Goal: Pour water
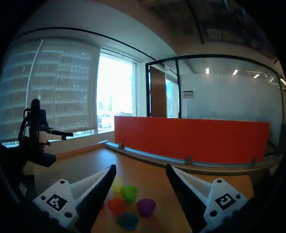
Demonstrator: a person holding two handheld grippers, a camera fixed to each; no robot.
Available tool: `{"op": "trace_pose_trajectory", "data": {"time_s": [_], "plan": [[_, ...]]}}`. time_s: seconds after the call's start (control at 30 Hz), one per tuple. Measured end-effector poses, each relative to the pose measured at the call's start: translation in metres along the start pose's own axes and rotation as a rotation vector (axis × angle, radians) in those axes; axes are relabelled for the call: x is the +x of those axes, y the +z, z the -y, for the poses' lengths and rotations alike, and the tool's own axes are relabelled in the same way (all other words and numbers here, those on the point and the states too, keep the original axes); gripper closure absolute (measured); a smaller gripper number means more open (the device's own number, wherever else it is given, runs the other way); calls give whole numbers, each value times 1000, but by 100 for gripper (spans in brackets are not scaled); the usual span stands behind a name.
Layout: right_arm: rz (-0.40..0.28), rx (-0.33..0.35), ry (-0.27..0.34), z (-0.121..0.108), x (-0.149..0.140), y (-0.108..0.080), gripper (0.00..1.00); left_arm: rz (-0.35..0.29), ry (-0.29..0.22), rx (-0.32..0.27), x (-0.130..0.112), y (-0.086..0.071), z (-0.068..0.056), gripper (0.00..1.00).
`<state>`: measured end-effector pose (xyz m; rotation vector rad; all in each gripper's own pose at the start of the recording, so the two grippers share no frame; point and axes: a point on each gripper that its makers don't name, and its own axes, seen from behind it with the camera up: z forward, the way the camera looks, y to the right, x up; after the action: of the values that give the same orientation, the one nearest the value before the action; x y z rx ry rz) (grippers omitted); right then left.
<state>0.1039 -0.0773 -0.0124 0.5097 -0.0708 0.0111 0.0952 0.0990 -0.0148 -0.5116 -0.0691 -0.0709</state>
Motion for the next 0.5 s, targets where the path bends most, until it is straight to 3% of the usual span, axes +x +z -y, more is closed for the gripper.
{"op": "trace_pose_trajectory", "data": {"time_s": [0.2, 0.5], "plan": [[66, 47, -46, 6, -16, 4, 1, 35, 28, -32, -1, 4, 4, 2], [114, 91, -94, 12, -24, 7, 1, 80, 51, -77, -10, 12, 13, 2]]}}
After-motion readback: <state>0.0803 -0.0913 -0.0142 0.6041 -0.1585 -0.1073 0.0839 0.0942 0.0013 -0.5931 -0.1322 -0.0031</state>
